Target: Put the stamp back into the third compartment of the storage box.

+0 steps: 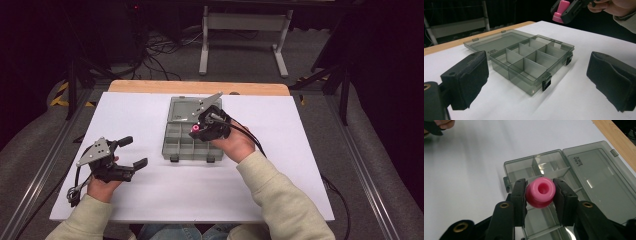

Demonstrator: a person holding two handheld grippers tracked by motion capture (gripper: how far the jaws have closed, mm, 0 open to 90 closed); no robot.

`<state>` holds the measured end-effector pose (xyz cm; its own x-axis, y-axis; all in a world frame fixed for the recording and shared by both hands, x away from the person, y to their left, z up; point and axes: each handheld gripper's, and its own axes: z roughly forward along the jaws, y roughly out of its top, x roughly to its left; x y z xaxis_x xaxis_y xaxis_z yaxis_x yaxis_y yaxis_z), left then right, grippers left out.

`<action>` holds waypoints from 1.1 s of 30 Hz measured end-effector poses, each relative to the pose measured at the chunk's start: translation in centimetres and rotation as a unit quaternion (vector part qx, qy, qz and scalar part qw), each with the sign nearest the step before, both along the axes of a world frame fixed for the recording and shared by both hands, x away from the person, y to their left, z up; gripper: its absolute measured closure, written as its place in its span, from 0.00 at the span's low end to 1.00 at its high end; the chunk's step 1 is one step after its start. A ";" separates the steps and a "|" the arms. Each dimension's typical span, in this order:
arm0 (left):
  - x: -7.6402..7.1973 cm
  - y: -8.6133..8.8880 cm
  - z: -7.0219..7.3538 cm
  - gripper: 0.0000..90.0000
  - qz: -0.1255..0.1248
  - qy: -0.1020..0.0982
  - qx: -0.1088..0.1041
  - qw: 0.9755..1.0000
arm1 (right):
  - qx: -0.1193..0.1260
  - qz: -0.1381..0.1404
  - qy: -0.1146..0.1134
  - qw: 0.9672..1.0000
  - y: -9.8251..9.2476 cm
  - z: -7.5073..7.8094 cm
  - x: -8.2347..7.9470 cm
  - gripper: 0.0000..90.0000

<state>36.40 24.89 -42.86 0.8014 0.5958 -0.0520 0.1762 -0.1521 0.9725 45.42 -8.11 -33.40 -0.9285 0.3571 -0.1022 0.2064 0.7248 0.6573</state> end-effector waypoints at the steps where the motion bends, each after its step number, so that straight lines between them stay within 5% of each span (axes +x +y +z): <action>1: 0.0 0.0 0.0 0.06 0.000 0.002 -0.001 1.000 | 0.000 -0.002 0.000 1.000 0.0 0.0 0.2 0.72; 33: 0.1 -0.1 -0.1 0.06 -0.003 0.001 0.000 1.000 | -0.005 -0.086 0.020 0.996 -1.6 -2.5 5.6 0.72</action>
